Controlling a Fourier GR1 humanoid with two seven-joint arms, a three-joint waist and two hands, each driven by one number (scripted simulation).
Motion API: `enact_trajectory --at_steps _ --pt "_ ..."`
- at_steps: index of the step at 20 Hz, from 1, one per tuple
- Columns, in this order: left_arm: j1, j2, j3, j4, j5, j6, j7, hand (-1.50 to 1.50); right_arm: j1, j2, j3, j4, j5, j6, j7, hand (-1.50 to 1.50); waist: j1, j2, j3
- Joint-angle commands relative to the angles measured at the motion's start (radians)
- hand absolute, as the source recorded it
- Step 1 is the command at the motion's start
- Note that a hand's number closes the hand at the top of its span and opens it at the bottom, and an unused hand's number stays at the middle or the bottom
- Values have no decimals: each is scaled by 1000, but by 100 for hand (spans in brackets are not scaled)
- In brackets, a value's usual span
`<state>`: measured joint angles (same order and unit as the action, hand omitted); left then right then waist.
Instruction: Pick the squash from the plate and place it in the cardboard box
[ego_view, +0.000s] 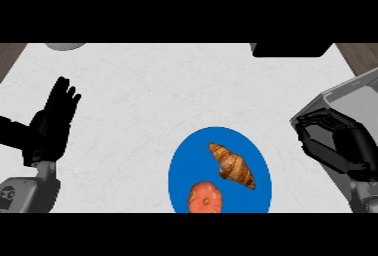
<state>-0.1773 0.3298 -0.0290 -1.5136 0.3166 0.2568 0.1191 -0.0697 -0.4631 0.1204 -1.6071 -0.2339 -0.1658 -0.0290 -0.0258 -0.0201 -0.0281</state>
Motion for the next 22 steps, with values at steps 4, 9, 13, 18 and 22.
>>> enact_trajectory --at_steps 4,9,13,18,22 --pt "30 2 -9 -63 0 -25 28 0 279 14 19 -93 208 -144 -223 -150 11 16 28" --pt "64 -35 -46 -122 -35 22 43 0 321 -174 99 -268 329 -41 -24 -150 16 13 26" --pt "91 -38 -58 -131 -23 -9 32 0 285 -343 127 -369 314 145 175 -150 31 15 24" --pt "74 -65 -74 -125 -65 28 38 0 204 -382 137 -566 190 273 488 -150 28 18 26" --pt "43 -72 -68 -149 -63 34 101 0 124 -314 145 -691 106 286 665 -150 29 19 27"
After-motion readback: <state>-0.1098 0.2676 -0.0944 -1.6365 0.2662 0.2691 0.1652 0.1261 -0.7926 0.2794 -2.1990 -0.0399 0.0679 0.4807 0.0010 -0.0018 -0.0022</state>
